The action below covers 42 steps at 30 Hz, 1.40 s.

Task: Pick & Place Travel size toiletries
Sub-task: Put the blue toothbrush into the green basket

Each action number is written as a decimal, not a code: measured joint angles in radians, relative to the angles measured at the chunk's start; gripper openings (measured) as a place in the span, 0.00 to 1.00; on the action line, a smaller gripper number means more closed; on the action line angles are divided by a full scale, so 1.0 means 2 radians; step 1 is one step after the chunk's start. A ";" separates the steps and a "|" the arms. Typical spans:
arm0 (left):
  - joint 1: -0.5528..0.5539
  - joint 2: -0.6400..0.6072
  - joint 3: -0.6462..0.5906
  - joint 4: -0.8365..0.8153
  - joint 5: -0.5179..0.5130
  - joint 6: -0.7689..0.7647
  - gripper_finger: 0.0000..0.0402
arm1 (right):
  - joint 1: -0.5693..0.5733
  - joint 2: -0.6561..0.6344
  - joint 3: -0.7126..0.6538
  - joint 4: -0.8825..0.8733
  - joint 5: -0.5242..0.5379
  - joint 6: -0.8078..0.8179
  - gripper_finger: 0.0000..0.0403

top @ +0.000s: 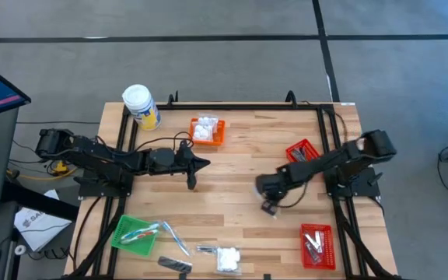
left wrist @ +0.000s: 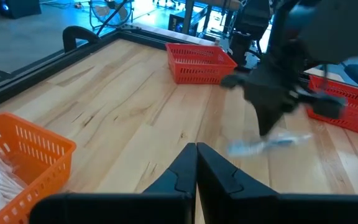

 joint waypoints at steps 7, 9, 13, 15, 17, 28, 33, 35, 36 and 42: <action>0.000 0.000 -0.003 -0.001 0.000 0.004 0.00 | -0.018 0.085 0.103 0.077 -0.007 -0.137 0.00; 0.000 0.000 -0.003 -0.001 0.000 0.004 0.00 | -0.015 0.094 0.128 0.075 -0.007 -0.165 0.00; 0.000 0.000 -0.003 -0.004 0.001 0.004 0.00 | -0.007 0.097 0.160 0.075 -0.006 -0.197 0.00; 0.000 0.000 -0.003 -0.005 0.009 0.004 0.00 | -0.001 0.090 0.165 0.079 0.008 -0.209 0.00; -0.002 0.000 -0.003 -0.005 0.010 0.004 0.00 | 0.004 0.080 0.165 0.085 0.028 -0.215 0.00; -0.011 0.000 -0.003 -0.003 0.010 0.004 0.00 | 0.045 0.038 0.161 0.095 0.120 -0.239 0.00; -0.011 0.000 -0.003 -0.003 0.021 0.004 0.00 | 0.053 0.037 0.161 0.095 0.122 -0.242 0.00; -0.011 0.000 -0.003 -0.003 0.027 0.004 0.00 | 0.055 0.037 0.161 0.096 0.122 -0.245 0.00; -0.011 0.000 -0.003 -0.003 0.031 0.004 0.00 | 0.057 0.037 0.161 0.097 0.122 -0.249 0.00; -0.011 0.000 -0.003 -0.003 0.052 0.004 0.00 | 0.068 0.037 0.132 0.168 0.119 -0.259 0.00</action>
